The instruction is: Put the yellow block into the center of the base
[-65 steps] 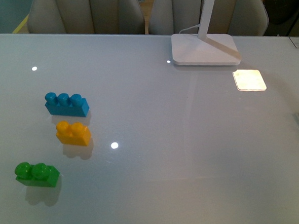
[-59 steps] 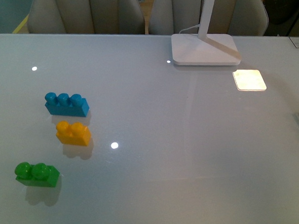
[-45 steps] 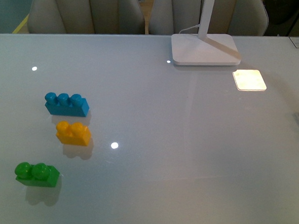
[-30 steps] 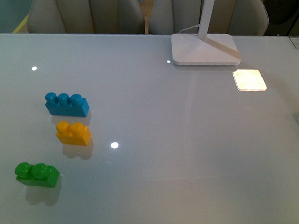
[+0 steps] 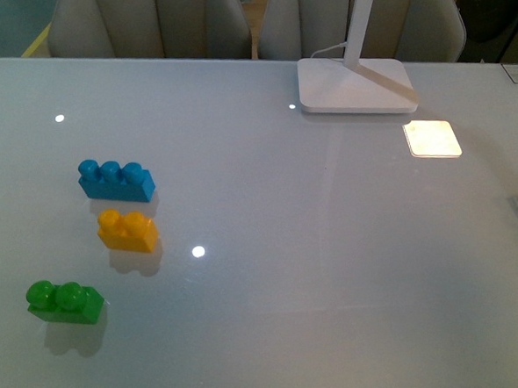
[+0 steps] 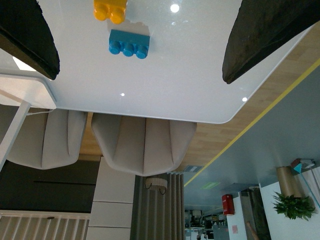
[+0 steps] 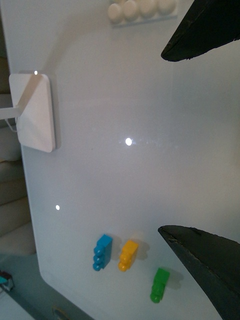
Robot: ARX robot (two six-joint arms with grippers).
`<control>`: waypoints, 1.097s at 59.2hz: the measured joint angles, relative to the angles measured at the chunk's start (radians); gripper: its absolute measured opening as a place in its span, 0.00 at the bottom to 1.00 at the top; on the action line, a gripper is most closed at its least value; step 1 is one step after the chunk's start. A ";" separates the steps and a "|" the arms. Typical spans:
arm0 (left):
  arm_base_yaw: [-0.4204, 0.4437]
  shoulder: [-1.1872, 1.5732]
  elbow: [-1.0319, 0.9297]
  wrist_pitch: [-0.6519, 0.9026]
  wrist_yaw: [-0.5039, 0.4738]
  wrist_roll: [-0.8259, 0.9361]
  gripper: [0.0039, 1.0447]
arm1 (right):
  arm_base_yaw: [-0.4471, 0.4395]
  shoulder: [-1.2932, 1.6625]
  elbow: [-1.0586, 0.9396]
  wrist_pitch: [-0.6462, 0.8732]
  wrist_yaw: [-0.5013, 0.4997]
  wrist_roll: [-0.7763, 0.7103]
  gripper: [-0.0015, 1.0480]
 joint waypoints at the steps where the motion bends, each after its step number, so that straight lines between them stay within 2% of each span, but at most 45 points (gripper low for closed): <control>1: 0.000 0.000 0.000 0.000 0.000 0.000 0.93 | -0.008 0.024 0.008 0.019 -0.007 -0.003 0.92; 7: 0.000 0.000 0.000 0.000 0.000 0.000 0.93 | -0.097 0.335 0.129 0.218 -0.038 -0.078 0.92; 15: 0.000 0.000 0.000 0.000 0.000 0.000 0.93 | -0.179 0.739 0.298 0.336 0.008 -0.199 0.92; 20: 0.000 0.000 0.000 0.000 0.000 0.000 0.93 | -0.206 0.903 0.376 0.333 0.024 -0.249 0.92; 28: 0.000 0.000 0.000 0.000 0.000 0.000 0.93 | -0.230 1.181 0.529 0.294 0.103 -0.313 0.92; 42: 0.000 0.000 0.000 0.000 0.000 0.000 0.93 | -0.215 1.473 0.708 0.279 0.154 -0.383 0.92; 57: 0.000 0.000 0.000 0.000 0.000 0.000 0.93 | -0.212 1.581 0.806 0.273 0.124 -0.415 0.92; 65: 0.000 0.000 0.000 0.000 0.000 0.000 0.93 | -0.230 1.616 0.820 0.266 0.160 -0.441 0.92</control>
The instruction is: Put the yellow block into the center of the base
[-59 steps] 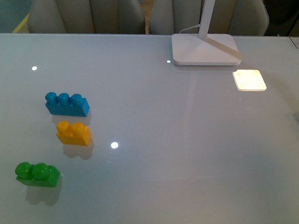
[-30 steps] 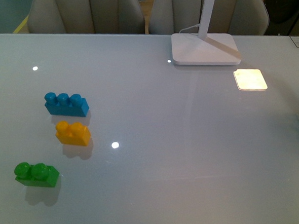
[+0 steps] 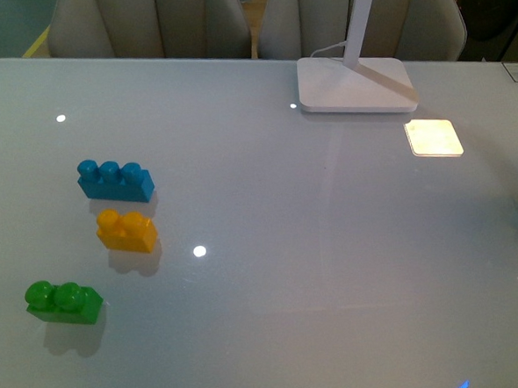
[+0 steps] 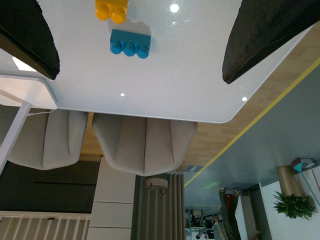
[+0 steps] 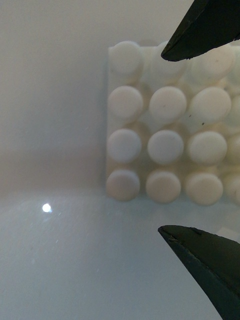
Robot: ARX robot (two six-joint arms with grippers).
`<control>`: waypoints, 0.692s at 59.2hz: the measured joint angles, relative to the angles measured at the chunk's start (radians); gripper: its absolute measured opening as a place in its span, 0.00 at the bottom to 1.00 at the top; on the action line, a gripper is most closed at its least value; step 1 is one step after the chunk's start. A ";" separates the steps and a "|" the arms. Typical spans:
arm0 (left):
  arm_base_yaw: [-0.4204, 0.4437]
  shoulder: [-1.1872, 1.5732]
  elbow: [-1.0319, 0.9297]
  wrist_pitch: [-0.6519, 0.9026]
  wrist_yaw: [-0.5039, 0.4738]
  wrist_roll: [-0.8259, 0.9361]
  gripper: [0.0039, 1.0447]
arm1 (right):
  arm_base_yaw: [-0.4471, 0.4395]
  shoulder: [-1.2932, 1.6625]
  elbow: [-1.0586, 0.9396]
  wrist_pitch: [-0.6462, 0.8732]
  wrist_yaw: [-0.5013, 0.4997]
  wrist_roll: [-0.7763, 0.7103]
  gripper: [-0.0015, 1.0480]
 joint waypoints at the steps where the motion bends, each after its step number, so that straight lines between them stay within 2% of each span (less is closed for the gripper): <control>1: 0.000 0.000 0.000 0.000 0.000 0.000 0.93 | -0.001 0.002 0.000 0.000 -0.001 0.000 0.92; 41: 0.000 0.000 0.000 0.000 0.000 0.000 0.93 | -0.091 0.083 0.036 -0.011 -0.001 -0.025 0.92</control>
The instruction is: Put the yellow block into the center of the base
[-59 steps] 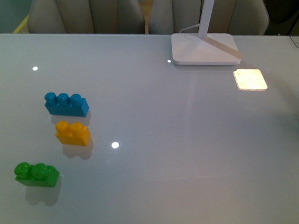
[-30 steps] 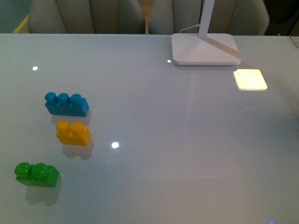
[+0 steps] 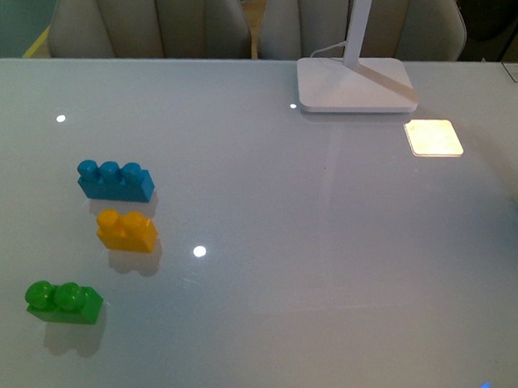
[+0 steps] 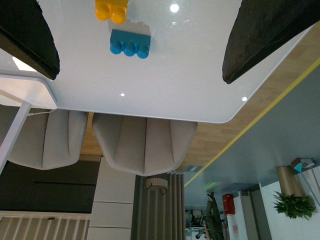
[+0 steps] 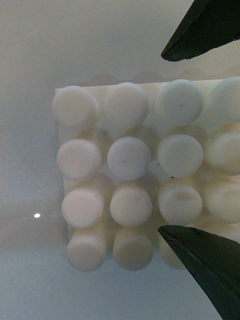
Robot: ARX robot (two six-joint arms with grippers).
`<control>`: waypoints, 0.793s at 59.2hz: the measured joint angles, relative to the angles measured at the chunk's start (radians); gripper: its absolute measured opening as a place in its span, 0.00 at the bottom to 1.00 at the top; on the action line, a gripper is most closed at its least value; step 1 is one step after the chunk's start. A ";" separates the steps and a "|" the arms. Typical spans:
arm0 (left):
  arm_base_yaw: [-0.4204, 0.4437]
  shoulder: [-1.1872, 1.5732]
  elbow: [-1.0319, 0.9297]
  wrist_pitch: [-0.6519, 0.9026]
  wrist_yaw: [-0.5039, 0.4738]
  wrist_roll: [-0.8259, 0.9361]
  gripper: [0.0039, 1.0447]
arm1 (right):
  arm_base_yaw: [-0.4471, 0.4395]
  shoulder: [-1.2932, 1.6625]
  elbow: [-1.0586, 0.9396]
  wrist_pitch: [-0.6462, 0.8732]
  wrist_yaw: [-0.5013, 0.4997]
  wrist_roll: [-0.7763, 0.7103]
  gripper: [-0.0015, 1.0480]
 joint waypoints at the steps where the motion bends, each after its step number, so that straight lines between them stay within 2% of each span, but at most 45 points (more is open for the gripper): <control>1: 0.000 0.000 0.000 0.000 0.000 0.000 0.93 | -0.001 0.005 0.003 0.000 0.002 0.000 0.92; 47: 0.000 0.000 0.000 0.000 0.000 0.000 0.93 | 0.035 0.097 0.040 0.080 0.039 0.043 0.92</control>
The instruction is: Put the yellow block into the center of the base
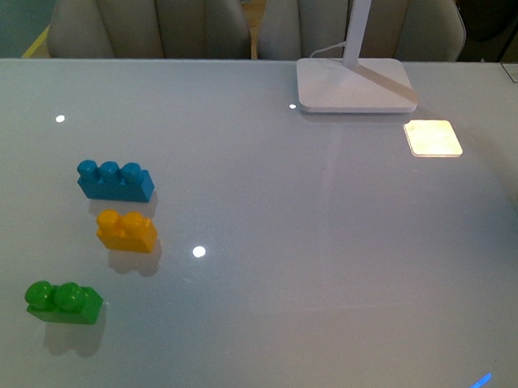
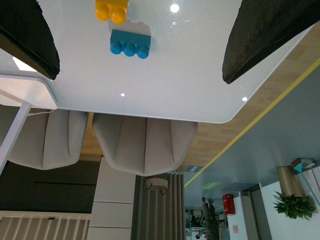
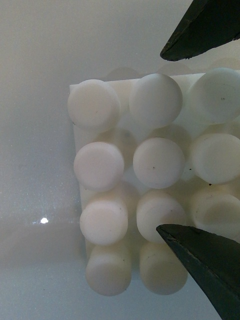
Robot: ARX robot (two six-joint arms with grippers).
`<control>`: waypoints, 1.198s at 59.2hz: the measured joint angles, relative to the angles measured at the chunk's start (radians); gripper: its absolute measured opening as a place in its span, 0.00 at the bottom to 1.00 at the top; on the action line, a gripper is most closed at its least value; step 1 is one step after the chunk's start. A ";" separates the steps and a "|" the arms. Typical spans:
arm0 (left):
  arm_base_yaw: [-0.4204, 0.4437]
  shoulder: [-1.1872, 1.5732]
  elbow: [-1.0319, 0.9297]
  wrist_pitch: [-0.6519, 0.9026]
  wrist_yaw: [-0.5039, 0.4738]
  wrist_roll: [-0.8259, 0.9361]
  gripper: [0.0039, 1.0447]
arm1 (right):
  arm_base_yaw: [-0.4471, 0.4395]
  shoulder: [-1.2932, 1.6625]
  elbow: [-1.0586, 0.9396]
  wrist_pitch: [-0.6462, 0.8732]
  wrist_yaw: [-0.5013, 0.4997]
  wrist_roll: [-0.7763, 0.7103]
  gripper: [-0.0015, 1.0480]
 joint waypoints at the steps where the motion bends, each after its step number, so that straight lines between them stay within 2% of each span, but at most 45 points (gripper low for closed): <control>1: 0.000 0.000 0.000 0.000 0.000 0.000 0.93 | 0.002 -0.001 -0.005 0.005 0.002 0.003 0.92; 19: 0.000 0.000 0.000 0.000 0.000 0.000 0.93 | 0.068 -0.029 -0.110 0.065 0.031 0.074 0.92; 36: 0.000 0.000 0.000 0.000 0.000 0.000 0.93 | 0.144 -0.055 -0.195 0.142 0.167 0.164 0.92; 43: 0.000 0.000 0.000 0.000 0.000 0.000 0.93 | 0.173 -0.054 -0.212 0.157 0.190 0.200 0.92; 50: 0.000 0.000 0.000 0.000 0.000 0.000 0.93 | 0.191 -0.044 -0.220 0.177 0.192 0.220 0.92; 59: 0.000 0.000 0.000 0.000 0.000 0.000 0.93 | 0.192 -0.016 -0.210 0.187 0.132 0.218 0.92; 71: 0.000 0.000 0.000 0.000 0.000 0.000 0.93 | 0.195 0.009 -0.177 0.166 0.113 0.220 0.92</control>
